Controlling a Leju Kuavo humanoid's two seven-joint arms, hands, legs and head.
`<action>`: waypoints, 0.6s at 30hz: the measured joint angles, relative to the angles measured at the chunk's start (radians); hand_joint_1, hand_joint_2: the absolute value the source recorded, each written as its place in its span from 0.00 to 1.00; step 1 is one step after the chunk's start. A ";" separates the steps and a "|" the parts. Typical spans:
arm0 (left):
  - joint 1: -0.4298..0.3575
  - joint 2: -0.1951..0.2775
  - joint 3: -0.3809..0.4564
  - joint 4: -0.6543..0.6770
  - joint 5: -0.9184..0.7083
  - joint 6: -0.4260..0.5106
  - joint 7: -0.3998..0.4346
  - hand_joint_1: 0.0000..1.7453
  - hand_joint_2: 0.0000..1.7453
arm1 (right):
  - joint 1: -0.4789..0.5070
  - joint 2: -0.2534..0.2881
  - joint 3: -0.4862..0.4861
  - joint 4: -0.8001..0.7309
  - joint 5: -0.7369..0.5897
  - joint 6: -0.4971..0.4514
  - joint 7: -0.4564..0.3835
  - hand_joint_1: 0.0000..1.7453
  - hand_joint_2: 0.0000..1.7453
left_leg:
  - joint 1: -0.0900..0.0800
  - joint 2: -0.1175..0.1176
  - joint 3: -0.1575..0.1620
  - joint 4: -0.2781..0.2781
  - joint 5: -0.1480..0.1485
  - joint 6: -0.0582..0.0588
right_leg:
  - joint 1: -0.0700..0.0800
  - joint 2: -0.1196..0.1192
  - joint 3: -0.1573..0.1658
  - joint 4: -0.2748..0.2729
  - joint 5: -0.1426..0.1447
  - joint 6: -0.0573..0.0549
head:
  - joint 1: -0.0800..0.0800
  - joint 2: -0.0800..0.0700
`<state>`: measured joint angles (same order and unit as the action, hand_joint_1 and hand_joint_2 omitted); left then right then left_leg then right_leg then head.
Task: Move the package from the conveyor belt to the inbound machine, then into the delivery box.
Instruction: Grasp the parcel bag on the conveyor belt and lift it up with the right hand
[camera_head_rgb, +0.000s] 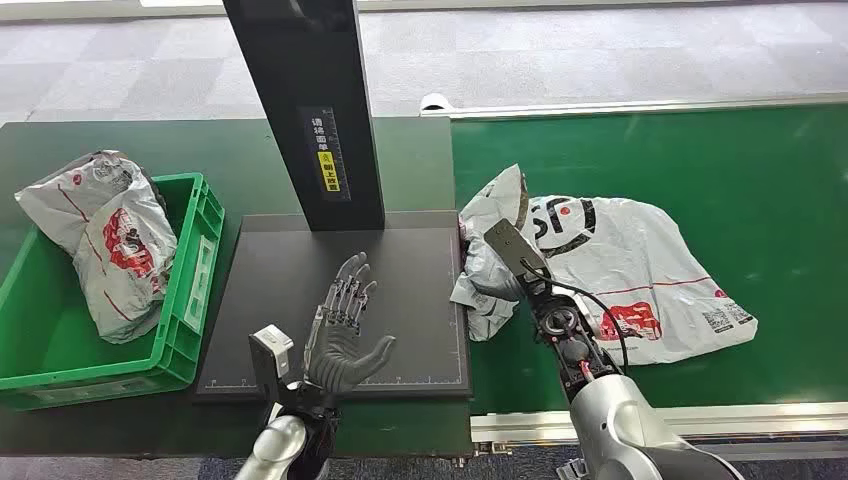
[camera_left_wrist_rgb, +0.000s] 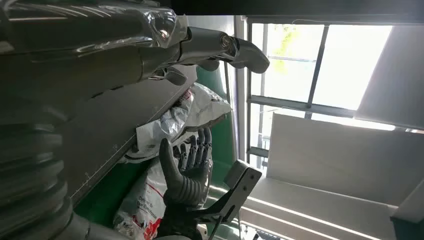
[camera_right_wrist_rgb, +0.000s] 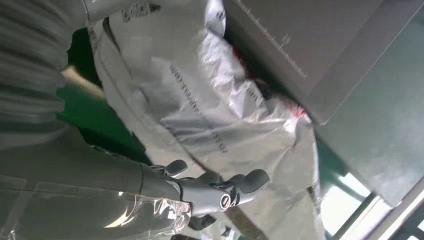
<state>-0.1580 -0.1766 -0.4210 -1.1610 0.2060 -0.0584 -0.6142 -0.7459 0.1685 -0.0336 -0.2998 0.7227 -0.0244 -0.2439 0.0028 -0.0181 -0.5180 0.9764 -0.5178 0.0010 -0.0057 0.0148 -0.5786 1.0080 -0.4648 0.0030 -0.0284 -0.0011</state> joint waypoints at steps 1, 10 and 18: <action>0.000 0.000 0.000 0.000 0.000 0.000 0.000 0.00 1.00 | 0.002 0.006 0.002 0.000 0.002 0.003 -0.007 0.00 1.00 | 0.000 0.000 0.000 0.000 0.000 0.000 | 0.000 0.000 0.000 0.000 0.000 0.000 | 0.000 0.000; 0.000 0.000 0.002 0.000 0.000 0.000 0.005 0.00 1.00 | 0.021 0.070 0.036 0.000 0.016 0.027 -0.022 0.00 1.00 | 0.000 0.000 0.000 0.000 0.000 0.000 | 0.000 0.000 0.000 0.000 0.000 0.000 | 0.000 0.000; -0.002 -0.001 0.007 0.000 0.000 -0.004 0.010 0.00 1.00 | 0.070 0.080 0.045 0.008 -0.030 0.041 0.061 1.00 1.00 | 0.000 0.001 0.001 0.000 0.000 0.000 | 0.000 0.001 0.000 0.000 0.000 0.000 | 0.000 0.000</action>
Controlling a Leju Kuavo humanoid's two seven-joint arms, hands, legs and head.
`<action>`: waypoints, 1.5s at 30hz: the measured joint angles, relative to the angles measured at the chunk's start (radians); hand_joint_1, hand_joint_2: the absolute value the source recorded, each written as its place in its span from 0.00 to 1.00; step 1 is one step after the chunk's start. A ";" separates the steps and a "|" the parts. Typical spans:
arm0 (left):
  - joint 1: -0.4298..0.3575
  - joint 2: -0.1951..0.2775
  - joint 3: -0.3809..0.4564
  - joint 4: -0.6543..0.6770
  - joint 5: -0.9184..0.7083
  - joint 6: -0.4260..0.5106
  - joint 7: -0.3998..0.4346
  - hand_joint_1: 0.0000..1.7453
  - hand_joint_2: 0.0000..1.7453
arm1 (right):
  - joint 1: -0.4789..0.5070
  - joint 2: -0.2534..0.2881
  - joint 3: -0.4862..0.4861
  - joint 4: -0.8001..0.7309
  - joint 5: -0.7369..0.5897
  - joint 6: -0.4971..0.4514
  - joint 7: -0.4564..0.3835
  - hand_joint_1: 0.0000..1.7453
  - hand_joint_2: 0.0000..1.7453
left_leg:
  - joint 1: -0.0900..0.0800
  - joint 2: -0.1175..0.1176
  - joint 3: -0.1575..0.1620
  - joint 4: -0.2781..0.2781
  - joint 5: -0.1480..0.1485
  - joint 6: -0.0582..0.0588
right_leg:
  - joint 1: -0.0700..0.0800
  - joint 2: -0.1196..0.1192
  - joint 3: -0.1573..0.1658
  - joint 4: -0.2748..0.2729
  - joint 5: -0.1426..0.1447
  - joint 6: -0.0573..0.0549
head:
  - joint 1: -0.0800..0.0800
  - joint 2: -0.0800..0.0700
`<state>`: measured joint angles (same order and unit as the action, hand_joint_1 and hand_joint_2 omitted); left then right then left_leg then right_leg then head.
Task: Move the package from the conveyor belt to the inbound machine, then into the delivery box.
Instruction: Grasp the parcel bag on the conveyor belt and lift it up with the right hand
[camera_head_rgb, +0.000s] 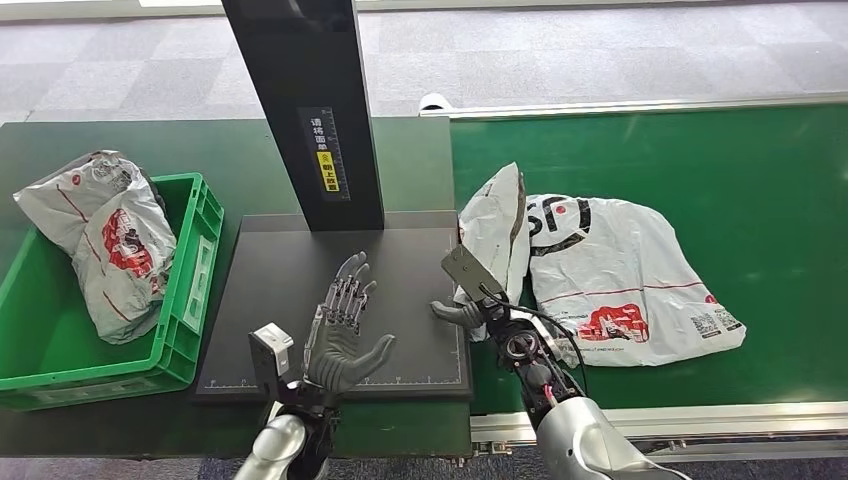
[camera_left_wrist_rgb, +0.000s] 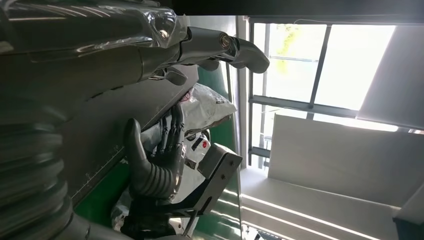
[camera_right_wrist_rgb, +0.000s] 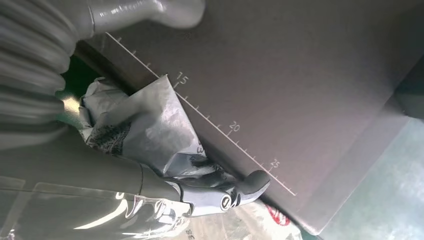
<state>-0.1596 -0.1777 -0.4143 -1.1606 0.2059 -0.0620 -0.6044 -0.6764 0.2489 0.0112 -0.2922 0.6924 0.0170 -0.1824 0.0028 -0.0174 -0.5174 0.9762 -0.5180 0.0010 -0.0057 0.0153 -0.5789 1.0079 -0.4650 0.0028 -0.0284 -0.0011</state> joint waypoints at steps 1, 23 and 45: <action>-0.001 0.000 0.001 0.000 0.000 0.000 0.001 0.00 1.00 | 0.002 -0.002 -0.001 0.000 -0.007 -0.001 0.001 0.99 1.00 | 0.000 0.000 0.000 0.000 0.000 0.000 | 0.000 0.000 0.000 0.000 0.000 0.000 | 0.000 0.000; 0.024 -0.002 0.040 -0.028 -0.035 0.000 0.028 0.00 1.00 | 0.038 -0.042 -0.010 -0.115 -0.069 -0.201 -0.182 0.00 1.00 | 0.000 0.001 0.000 0.000 0.000 0.000 | 0.000 0.002 0.000 0.000 0.000 0.000 | 0.000 0.000; 0.076 -0.004 0.090 -0.101 -0.070 -0.011 0.052 0.00 1.00 | 0.153 -0.150 0.064 -0.342 0.204 -0.440 0.166 0.00 1.00 | 0.000 0.000 0.000 0.000 0.000 0.000 | 0.000 0.001 0.000 0.000 0.000 0.000 | 0.000 0.000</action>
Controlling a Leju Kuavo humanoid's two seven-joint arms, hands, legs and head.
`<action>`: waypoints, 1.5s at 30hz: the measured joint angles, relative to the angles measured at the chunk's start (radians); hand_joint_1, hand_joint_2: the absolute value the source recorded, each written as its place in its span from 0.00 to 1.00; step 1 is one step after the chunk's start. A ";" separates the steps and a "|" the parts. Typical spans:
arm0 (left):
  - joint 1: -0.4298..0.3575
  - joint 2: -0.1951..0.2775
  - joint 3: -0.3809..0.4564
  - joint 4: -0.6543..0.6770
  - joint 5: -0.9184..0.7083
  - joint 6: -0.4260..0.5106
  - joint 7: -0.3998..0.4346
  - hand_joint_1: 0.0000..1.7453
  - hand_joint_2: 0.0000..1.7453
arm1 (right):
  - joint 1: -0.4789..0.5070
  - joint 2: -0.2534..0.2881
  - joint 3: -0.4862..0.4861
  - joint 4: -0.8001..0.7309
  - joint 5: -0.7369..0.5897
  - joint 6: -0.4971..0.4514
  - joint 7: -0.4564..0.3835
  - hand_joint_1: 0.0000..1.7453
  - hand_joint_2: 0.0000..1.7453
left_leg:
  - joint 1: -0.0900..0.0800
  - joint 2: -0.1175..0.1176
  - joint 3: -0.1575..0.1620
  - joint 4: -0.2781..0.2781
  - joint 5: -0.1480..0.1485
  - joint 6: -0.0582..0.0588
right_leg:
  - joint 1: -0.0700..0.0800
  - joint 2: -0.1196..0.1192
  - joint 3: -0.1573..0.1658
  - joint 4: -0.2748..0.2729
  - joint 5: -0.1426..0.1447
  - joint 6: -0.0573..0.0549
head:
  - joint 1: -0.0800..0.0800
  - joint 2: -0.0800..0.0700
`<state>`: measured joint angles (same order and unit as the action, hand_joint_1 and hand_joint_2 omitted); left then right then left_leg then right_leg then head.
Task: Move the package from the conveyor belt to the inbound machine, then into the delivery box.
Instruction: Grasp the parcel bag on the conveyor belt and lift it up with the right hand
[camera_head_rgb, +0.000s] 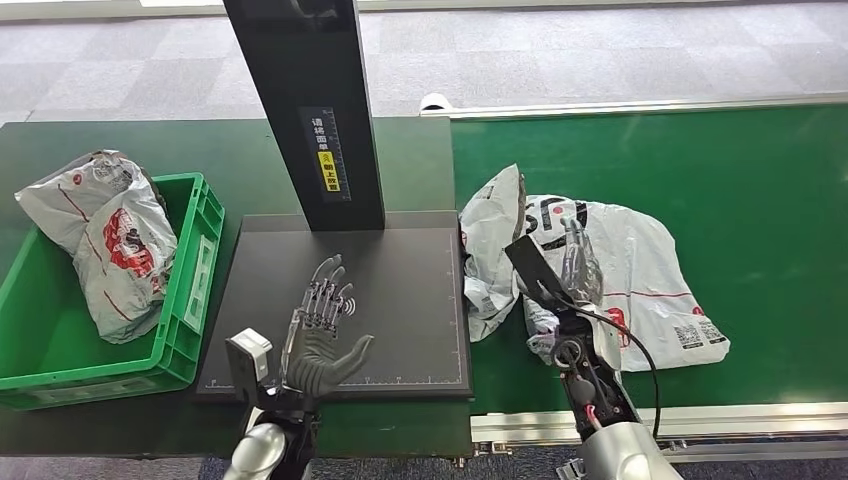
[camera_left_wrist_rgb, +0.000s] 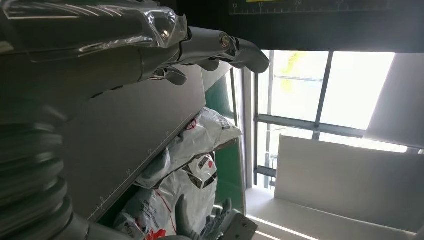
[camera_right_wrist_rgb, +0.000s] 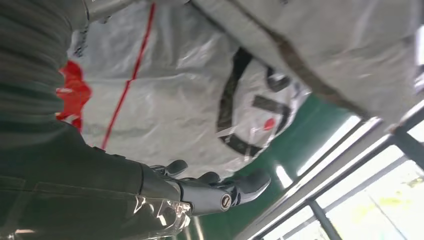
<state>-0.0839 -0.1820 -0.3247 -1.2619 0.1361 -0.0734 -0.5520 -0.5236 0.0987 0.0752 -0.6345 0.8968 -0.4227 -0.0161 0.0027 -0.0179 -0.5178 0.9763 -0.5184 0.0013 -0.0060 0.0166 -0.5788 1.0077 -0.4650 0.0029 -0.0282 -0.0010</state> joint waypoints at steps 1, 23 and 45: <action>0.004 0.000 0.004 -0.005 -0.003 -0.003 0.004 0.00 1.00 | 0.014 -0.008 -0.003 -0.002 0.035 -0.012 0.030 0.00 1.00 | 0.000 0.000 0.000 0.000 0.000 0.000 | 0.000 0.000 0.000 0.000 0.000 0.000 | 0.000 0.000; 0.060 -0.003 0.039 -0.045 -0.025 -0.009 0.014 0.00 1.00 | 0.122 -0.045 -0.155 0.008 0.252 0.074 0.219 0.04 1.00 | 0.000 0.000 0.000 0.000 0.000 0.000 | 0.000 0.000 0.000 0.000 0.000 0.000 | 0.000 0.000; 0.100 -0.004 0.054 -0.079 -0.045 0.008 0.003 0.00 1.00 | 0.250 -0.001 -0.207 -0.296 0.063 -0.063 -0.064 1.00 1.00 | 0.000 0.000 0.000 0.000 0.000 0.000 | 0.000 0.000 0.000 0.000 0.000 0.000 | 0.000 0.000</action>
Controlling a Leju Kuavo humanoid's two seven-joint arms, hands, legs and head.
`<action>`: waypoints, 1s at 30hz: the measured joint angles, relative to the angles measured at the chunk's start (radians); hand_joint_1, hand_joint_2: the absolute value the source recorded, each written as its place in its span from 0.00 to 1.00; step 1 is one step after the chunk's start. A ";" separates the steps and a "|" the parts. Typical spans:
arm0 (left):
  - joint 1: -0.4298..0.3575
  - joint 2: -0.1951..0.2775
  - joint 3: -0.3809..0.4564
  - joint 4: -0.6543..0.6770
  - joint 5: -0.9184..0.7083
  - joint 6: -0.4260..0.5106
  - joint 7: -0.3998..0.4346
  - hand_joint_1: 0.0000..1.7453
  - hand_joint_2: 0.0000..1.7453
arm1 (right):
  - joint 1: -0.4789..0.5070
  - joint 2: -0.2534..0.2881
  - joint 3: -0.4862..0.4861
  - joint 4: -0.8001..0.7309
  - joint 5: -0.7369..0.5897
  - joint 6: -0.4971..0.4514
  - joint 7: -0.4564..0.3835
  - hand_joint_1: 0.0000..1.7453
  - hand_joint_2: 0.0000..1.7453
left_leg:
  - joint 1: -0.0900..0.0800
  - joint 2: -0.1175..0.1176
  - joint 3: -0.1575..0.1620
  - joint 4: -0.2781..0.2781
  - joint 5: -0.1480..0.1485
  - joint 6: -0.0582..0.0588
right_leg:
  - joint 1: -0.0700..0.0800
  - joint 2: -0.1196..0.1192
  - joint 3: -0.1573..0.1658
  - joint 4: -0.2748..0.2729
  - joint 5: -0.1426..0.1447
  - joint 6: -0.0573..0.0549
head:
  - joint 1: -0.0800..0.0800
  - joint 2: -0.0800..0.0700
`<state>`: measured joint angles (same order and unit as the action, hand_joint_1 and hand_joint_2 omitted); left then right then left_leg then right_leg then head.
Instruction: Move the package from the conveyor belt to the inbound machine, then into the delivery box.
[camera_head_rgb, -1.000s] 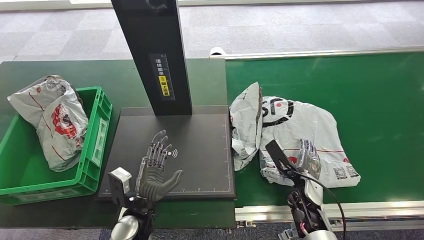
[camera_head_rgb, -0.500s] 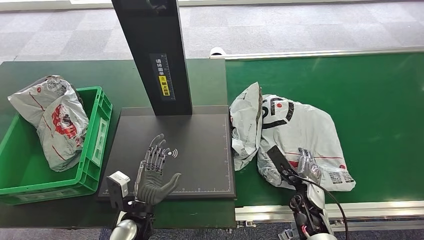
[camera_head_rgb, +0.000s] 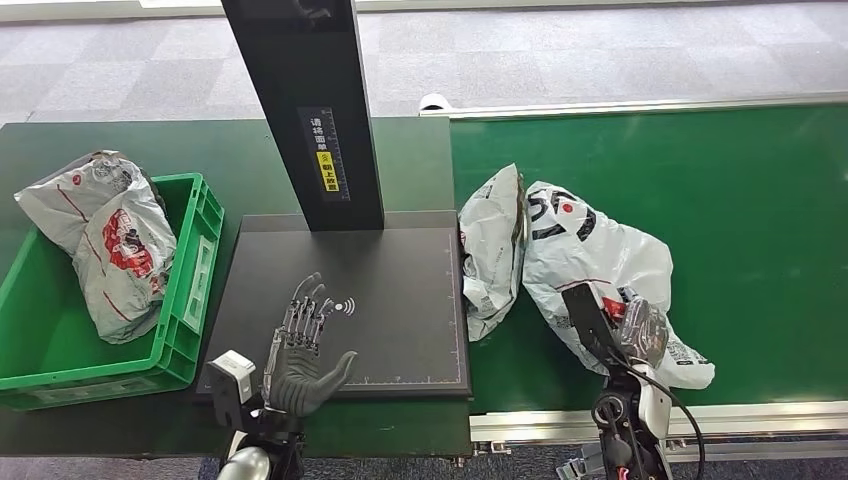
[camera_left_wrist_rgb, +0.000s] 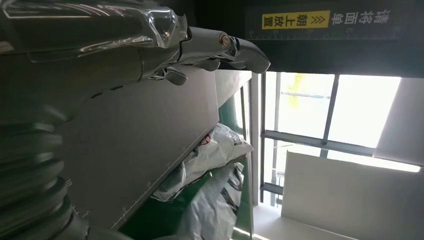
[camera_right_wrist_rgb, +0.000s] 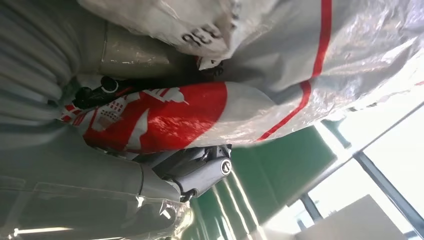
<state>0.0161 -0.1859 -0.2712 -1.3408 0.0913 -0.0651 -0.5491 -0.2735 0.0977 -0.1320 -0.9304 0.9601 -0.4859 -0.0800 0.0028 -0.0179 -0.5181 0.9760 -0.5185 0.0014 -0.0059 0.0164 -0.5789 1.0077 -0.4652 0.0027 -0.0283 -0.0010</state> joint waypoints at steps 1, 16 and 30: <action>0.001 0.000 0.002 -0.004 -0.001 0.001 -0.003 0.00 1.00 | 0.019 0.004 0.008 -0.059 -0.012 -0.013 -0.019 1.00 1.00 | 0.000 0.000 0.000 0.000 0.000 0.000 | 0.000 0.000 0.000 0.000 0.000 0.000 | 0.000 0.000; -0.007 -0.008 0.035 -0.044 -0.023 0.011 -0.028 0.00 1.00 | 0.105 0.015 0.214 -0.541 -0.212 0.122 -0.091 1.00 1.00 | 0.000 0.001 0.001 0.000 0.000 0.000 | 0.000 0.001 0.001 0.000 0.000 0.000 | 0.000 0.000; -0.074 -0.010 0.117 -0.066 -0.022 0.025 -0.013 0.00 1.00 | -0.134 0.109 0.467 -0.095 -0.438 0.433 -0.142 1.00 1.00 | 0.001 0.001 0.001 0.000 0.001 -0.002 | 0.001 0.001 0.000 0.002 0.000 -0.001 | 0.000 0.000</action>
<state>-0.0574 -0.1955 -0.1546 -1.4071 0.0694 -0.0404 -0.5622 -0.4073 0.2066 0.3349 -1.0257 0.5224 -0.0534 -0.2220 0.0036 -0.0165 -0.5171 0.9757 -0.5171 -0.0005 -0.0050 0.0174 -0.5785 1.0097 -0.4649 0.0021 -0.0283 -0.0010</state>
